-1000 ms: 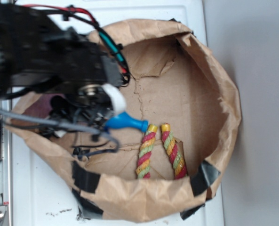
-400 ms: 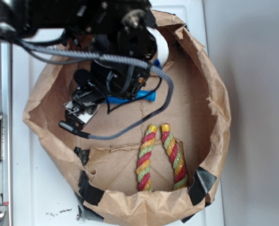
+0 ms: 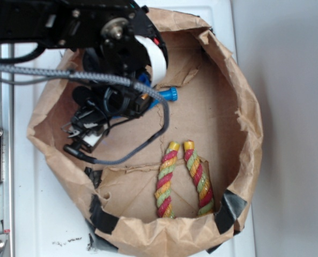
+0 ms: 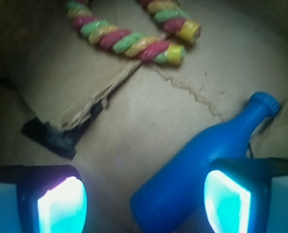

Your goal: Grab the blue bottle.

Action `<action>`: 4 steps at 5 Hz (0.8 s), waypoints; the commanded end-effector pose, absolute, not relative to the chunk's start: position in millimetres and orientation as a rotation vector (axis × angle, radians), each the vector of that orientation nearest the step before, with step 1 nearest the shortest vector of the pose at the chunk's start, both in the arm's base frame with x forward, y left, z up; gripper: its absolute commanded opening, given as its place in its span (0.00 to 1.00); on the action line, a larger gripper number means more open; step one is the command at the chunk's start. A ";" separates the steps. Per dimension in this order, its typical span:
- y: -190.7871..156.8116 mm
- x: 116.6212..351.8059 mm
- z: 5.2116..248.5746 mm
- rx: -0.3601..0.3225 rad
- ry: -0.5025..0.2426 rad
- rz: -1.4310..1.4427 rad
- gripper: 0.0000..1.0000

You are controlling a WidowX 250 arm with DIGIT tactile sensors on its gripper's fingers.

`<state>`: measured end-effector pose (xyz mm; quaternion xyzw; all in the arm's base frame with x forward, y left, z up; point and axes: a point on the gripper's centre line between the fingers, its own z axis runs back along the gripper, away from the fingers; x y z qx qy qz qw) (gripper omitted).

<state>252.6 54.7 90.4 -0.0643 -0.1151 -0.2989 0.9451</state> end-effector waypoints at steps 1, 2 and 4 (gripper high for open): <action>74.2 269.3 93.7 -0.124 -0.233 -0.331 1.00; 76.4 267.1 94.4 -0.114 -0.262 -0.191 1.00; 79.5 261.4 94.6 -0.089 -0.286 0.010 1.00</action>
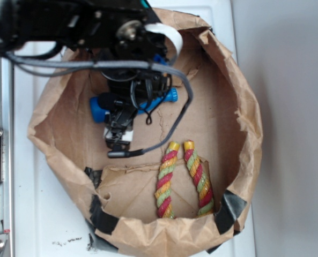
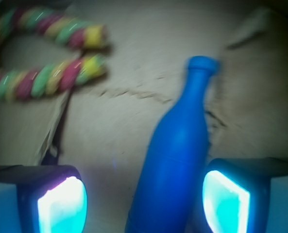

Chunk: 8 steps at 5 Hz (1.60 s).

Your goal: Grab the blue bottle.

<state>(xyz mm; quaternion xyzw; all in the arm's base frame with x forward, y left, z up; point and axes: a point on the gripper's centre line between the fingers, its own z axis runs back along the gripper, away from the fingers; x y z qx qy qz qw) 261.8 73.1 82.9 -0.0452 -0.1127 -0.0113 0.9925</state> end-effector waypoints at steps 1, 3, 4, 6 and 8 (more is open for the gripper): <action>77.9 264.1 88.4 -0.073 -0.274 0.034 1.00; 64.4 276.9 69.6 0.010 -0.250 0.014 1.00; 58.7 283.4 59.3 0.016 -0.221 -0.001 1.00; 52.3 292.5 49.9 0.052 -0.181 -0.049 1.00; 53.0 288.3 46.2 0.055 -0.170 -0.029 0.00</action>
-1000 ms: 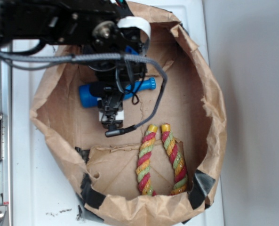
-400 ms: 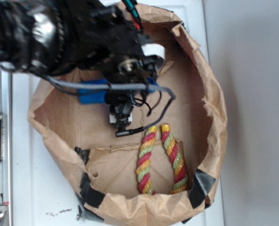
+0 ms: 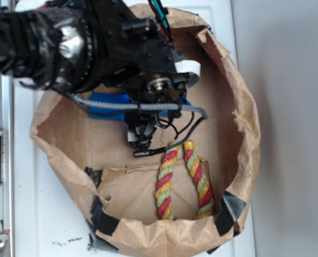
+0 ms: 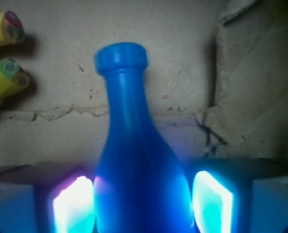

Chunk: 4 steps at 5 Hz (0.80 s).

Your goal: Grab the blue bottle.

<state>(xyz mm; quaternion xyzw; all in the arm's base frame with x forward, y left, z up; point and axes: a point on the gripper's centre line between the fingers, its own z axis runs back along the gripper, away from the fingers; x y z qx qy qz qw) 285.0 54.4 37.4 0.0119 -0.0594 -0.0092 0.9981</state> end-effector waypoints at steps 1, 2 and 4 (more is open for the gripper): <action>58.3 286.7 51.0 0.062 -0.177 -0.019 0.00; 66.4 286.0 73.8 -0.028 -0.158 -0.007 0.00; 54.6 283.9 137.7 -0.119 -0.161 -0.047 0.00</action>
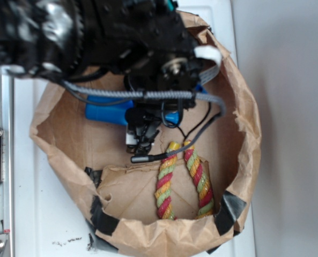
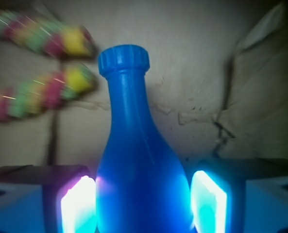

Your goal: Grab the blue bottle.

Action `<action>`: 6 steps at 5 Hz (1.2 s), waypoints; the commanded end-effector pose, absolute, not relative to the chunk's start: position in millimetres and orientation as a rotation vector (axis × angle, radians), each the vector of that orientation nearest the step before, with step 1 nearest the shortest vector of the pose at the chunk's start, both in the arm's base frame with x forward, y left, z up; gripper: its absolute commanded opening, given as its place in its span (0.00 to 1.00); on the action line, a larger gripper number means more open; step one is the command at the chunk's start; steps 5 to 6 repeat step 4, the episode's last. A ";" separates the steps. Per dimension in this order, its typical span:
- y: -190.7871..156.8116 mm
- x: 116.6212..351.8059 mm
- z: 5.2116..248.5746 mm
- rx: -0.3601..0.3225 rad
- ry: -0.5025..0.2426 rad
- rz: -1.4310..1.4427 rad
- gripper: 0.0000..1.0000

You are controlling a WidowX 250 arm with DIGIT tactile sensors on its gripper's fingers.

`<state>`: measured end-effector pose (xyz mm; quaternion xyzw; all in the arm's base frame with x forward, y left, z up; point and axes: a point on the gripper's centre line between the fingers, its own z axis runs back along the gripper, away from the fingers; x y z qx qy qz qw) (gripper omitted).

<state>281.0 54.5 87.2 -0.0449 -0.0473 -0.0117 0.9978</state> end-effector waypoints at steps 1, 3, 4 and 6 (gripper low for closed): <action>49.0 282.2 164.5 -0.112 -0.192 -0.052 0.00; 38.1 277.0 185.8 -0.046 -0.272 -0.074 0.00; 36.9 277.9 184.7 -0.029 -0.263 -0.063 0.00; 36.9 277.9 184.7 -0.029 -0.263 -0.063 0.00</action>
